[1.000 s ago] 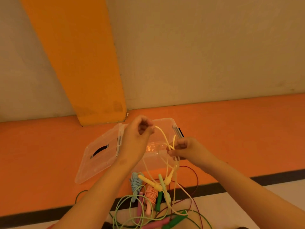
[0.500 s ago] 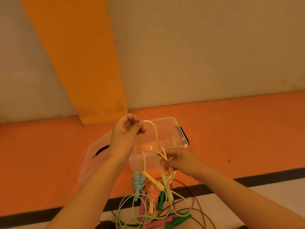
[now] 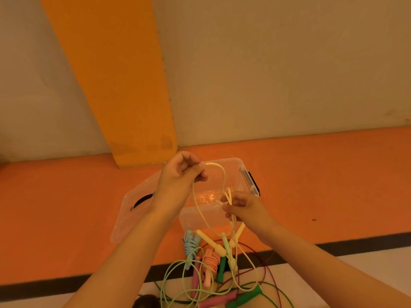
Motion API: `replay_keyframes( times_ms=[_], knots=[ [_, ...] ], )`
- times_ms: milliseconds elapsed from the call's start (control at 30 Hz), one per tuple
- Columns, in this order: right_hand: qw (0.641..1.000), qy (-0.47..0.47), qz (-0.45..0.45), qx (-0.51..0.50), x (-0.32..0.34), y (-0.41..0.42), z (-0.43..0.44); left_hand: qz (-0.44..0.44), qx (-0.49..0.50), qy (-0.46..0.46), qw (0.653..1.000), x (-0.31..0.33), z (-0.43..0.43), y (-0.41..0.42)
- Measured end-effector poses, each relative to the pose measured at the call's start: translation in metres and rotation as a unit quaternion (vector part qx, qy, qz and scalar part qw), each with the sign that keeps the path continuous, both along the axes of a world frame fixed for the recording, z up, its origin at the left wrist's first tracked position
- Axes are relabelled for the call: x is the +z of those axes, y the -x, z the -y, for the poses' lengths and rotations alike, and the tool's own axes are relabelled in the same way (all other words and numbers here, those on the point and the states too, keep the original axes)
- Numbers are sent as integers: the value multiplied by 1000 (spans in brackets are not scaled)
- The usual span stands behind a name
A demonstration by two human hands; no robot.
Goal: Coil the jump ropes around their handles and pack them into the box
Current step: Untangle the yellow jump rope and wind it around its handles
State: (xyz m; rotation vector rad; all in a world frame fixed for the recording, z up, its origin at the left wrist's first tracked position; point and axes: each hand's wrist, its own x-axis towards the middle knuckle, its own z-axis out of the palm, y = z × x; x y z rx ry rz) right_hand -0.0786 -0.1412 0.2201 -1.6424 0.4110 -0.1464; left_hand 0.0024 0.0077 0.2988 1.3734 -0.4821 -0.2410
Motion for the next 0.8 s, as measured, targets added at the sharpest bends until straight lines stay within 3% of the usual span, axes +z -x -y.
replay_keyframes(
  times_ms=[400, 533, 800],
  knots=[
    [959, -259, 74, -90, 10, -7, 6, 26, 10, -48, 998, 6, -16, -7],
    [954, -268, 85, -106, 12, -6, 10, 32, 25, -45, 998, 7, -18, -10],
    [976, -207, 47, -49, 4, -5, -5, 29, -39, -18, 999, 12, -15, -1]
  ],
)
